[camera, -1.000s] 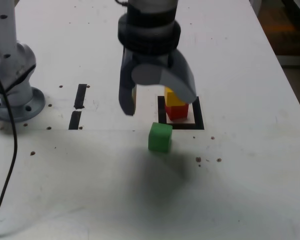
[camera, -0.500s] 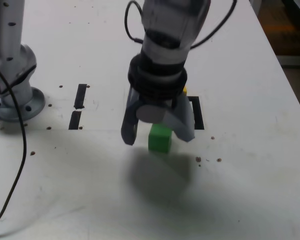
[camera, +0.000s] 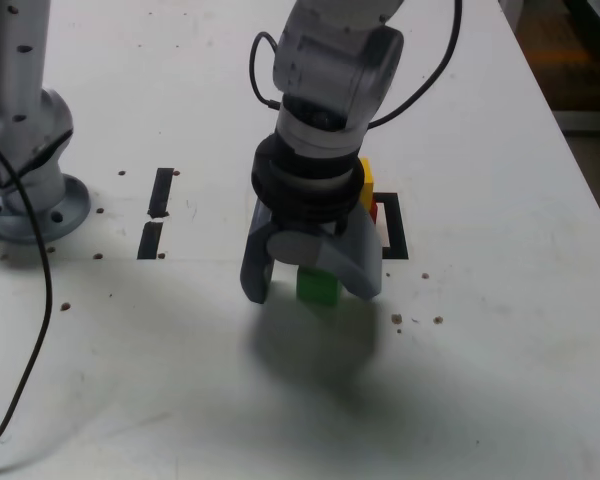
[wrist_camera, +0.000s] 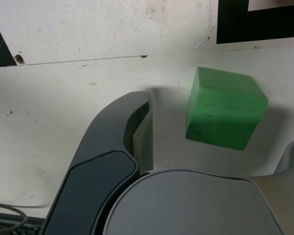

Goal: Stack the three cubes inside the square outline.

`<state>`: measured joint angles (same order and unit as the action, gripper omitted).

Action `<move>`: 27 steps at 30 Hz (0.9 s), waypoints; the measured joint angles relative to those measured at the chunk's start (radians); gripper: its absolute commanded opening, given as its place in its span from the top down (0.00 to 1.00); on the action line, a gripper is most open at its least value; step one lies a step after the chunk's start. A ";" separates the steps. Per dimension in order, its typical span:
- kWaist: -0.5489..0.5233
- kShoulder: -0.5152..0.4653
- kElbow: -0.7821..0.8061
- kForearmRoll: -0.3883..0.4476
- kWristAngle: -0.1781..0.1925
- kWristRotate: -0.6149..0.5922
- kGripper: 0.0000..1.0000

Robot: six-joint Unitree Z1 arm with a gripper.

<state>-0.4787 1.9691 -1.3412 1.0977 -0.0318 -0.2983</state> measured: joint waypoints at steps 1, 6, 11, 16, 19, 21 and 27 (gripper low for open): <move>0.000 0.000 0.003 -0.003 0.003 0.001 0.07; 0.000 0.003 0.020 -0.006 0.007 0.002 0.14; 0.000 0.005 0.035 -0.017 0.007 0.002 0.23; 0.000 0.005 0.040 -0.037 0.007 0.001 0.27; 0.000 0.005 0.042 -0.050 0.007 0.001 0.31; 0.000 0.005 0.043 -0.059 0.007 -0.001 0.35; 0.000 0.015 0.047 -0.068 0.008 -0.010 0.61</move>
<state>-0.4787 1.9840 -1.2940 1.0300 -0.0240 -0.3087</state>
